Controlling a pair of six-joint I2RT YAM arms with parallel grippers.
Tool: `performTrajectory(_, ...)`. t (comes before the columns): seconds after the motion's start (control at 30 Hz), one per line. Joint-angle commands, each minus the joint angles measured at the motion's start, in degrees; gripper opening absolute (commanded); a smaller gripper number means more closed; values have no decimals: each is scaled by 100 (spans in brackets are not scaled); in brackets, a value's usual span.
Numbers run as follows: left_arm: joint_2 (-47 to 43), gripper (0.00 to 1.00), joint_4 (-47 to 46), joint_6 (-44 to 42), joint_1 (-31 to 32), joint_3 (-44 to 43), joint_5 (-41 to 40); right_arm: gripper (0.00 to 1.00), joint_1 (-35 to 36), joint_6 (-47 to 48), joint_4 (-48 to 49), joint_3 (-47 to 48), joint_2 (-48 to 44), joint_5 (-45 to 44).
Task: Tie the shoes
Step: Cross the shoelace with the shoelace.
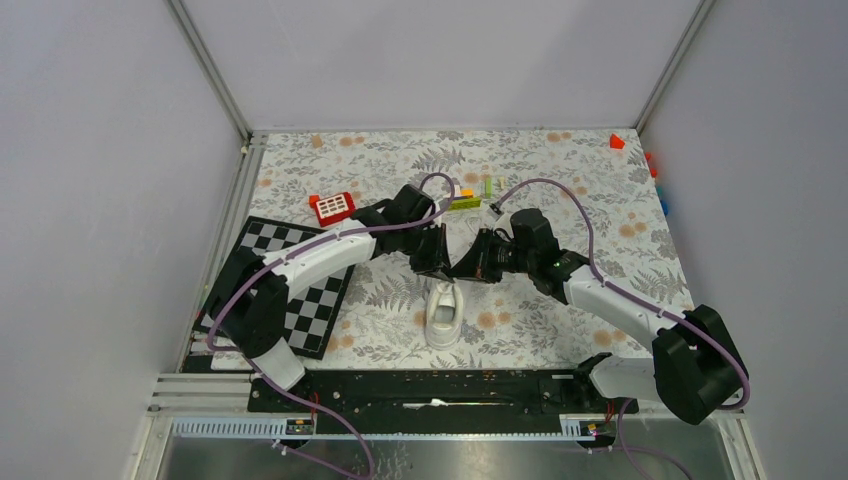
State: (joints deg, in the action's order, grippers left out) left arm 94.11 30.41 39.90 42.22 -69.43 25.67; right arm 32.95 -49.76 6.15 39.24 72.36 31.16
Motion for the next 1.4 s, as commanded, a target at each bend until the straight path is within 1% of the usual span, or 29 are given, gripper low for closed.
performTrajectory(0.0, -90, 0, -950, 228, -174, 258, 607, 15, 44, 94, 93, 67, -186, 284)
performTrajectory(0.13, -232, 0, -1873, 251, -342, 741, 1132, 18, 43, 122, 23, 31, -141, 303)
performTrajectory(0.2, -223, 0, -2300, 225, -408, 946, 1361, 22, 36, 124, 5, -1, -129, 303)
performTrajectory(0.27, -187, 0, -2593, 197, -445, 1098, 1552, 25, 42, 124, -36, -12, -133, 274)
performTrajectory(0.4, -217, 0, -3001, 130, -503, 1303, 1763, 27, 36, 150, -178, -19, -165, 164)
performTrajectory(0.5, -275, 0, -3006, -25, -527, 1363, 1791, 27, 35, 155, -212, -13, -180, 128)
performTrajectory(0.77, -357, 0, -1959, -743, -617, 1077, 1324, 26, 45, 238, -368, 105, -157, 75)
performTrajectory(0.9, -346, 0, -1756, -867, -642, 934, 1210, 25, 40, 287, -436, 149, -154, 85)
performTrajectory(1.03, -324, 0, -1750, -877, -660, 863, 1200, 25, 43, 326, -511, 213, -148, 120)
performTrajectory(1.13, -303, 0, -1877, -762, -666, 874, 1283, 26, 42, 371, -571, 270, -128, 142)
performTrajectory(1.37, -416, 0, -2994, 18, -731, 1224, 1908, 26, 40, 377, -585, 363, -99, 180)
